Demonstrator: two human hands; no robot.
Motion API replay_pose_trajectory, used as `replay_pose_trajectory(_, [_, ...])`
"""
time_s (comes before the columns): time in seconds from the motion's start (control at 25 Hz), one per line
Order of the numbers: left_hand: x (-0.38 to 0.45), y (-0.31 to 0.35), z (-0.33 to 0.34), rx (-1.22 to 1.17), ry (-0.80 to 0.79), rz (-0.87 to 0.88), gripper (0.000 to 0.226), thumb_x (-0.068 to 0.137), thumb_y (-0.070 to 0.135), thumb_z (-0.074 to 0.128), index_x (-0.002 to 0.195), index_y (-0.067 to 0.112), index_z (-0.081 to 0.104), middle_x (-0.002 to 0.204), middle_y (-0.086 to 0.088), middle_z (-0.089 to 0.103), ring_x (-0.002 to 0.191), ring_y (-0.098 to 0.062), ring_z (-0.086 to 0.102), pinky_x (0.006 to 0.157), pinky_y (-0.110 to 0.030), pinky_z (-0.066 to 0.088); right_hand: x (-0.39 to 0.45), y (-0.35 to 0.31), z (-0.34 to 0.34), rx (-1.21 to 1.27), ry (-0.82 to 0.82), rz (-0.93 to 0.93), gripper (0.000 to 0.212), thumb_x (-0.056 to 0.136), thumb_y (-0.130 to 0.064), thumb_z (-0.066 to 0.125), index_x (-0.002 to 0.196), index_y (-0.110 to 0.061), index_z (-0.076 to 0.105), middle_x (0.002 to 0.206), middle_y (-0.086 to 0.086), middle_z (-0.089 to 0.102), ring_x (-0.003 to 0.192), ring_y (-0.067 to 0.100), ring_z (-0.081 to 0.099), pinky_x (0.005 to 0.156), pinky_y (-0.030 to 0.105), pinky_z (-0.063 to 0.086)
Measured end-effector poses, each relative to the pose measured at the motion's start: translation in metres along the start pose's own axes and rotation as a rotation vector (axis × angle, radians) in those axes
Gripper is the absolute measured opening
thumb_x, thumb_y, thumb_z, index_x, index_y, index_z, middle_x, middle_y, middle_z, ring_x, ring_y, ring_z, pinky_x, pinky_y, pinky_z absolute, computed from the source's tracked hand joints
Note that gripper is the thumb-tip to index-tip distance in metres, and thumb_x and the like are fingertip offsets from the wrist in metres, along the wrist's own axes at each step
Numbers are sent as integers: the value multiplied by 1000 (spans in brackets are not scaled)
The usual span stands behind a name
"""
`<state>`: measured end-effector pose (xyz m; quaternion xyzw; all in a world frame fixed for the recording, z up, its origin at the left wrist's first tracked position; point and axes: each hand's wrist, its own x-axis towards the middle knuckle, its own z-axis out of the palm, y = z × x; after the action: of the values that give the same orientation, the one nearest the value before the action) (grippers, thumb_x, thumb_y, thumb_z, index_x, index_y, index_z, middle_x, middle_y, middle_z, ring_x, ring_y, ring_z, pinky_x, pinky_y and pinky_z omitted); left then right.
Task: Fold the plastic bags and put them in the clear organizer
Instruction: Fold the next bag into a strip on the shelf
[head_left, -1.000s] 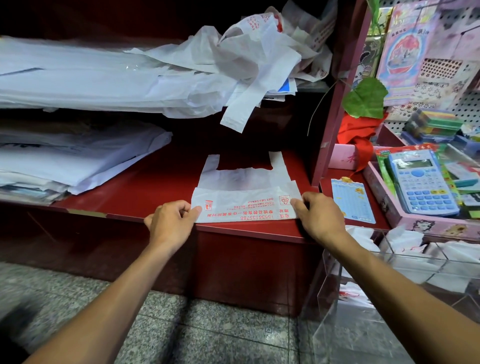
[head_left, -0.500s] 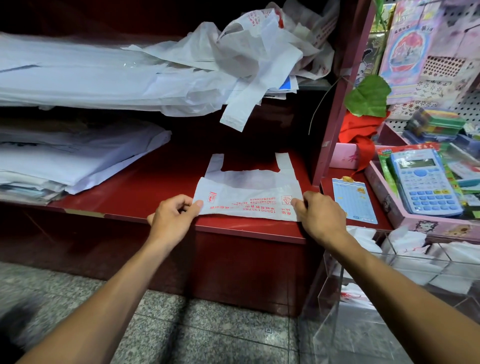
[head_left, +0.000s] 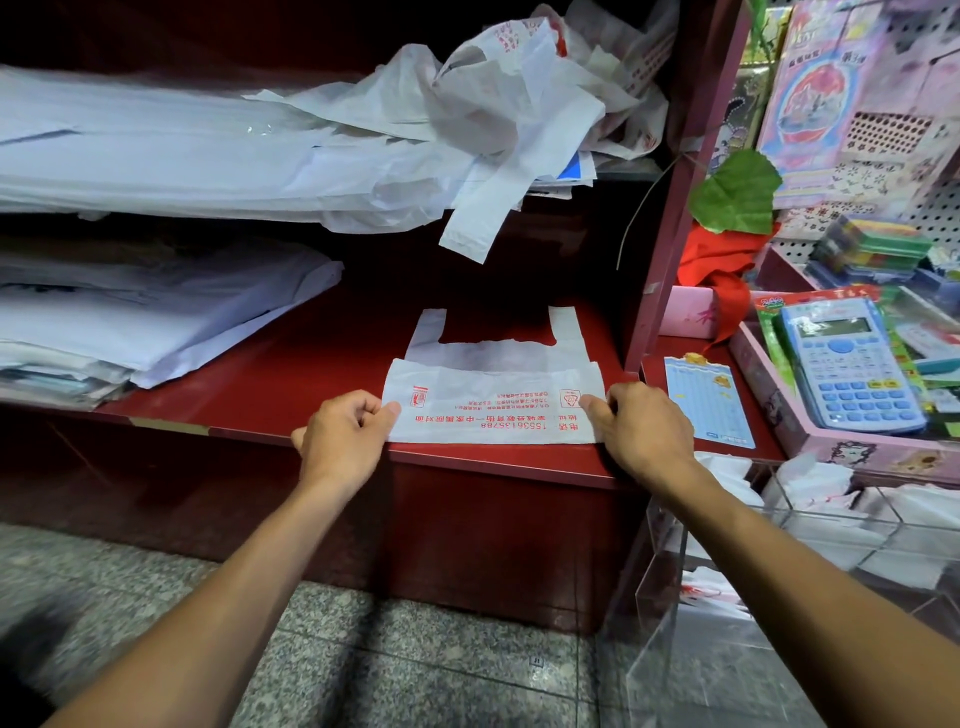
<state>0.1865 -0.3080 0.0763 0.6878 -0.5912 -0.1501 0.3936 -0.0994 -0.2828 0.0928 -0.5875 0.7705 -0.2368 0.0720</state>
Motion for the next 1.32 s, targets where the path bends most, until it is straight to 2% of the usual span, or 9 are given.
replay_pose_trajectory(0.4, [-4,5,5,221,44,80,20,90,34,64,75,22,58,60,7,61,67,-15,56,77,-35,20,5,-1,5,-24,37,44,38,91,-49,61,78,-14,62,80,4,64,77,26,59,66,33,44])
replay_pose_trajectory(0.56, [-8,6,5,418,86,312,13,89,24,66,100,23,59,91,3,58,87,-23,52,76,-35,23,4,-3,7,-48,48,49,37,90,-51,62,82,-15,62,83,5,66,80,27,61,69,36,48])
replay_pose_trajectory(0.68, [-10,16,12,569,-61,524,22,86,8,61,102,23,66,112,4,59,98,-21,49,77,-32,21,2,-2,9,-68,69,40,37,92,-50,60,88,-14,60,87,7,66,84,30,62,70,37,49])
replay_pose_trajectory(0.84, [-14,34,18,501,-139,341,21,95,28,48,103,16,63,109,-1,62,98,-23,54,90,-38,35,2,-3,9,-36,60,43,35,92,-46,61,93,-12,56,89,9,67,84,31,61,69,36,46])
replay_pose_trajectory(0.96, [-15,36,19,632,-204,308,36,94,43,49,118,17,58,123,-2,55,116,-25,47,108,-44,29,0,-4,1,17,122,57,28,94,-37,58,96,-10,53,91,12,65,86,35,61,66,35,40])
replay_pose_trajectory(1.04, [-13,35,19,639,-220,361,37,95,37,51,123,16,58,135,-4,49,127,-25,41,116,-45,22,-4,-12,-4,-6,251,-28,16,93,-25,55,96,-10,51,93,12,62,86,36,58,65,35,36])
replay_pose_trajectory(1.12, [-14,37,22,498,-291,458,27,94,19,52,118,10,60,136,-7,50,126,-25,44,115,-42,29,-13,-30,-4,-63,300,-240,10,91,-17,54,98,-11,55,96,11,60,87,34,55,69,38,36])
replay_pose_trajectory(1.2, [-16,37,25,324,-399,467,27,94,4,46,118,3,58,129,-12,55,122,-27,49,107,-39,38,-27,-52,9,-91,177,-485,18,88,-10,55,105,-9,61,104,11,62,93,33,54,78,40,39])
replay_pose_trajectory(1.32, [-17,28,28,278,-493,453,49,96,3,38,143,16,46,154,-5,39,146,-22,28,118,-34,19,-44,-71,38,-118,-108,-585,43,95,-11,48,137,-7,49,141,13,50,132,33,42,110,40,31])
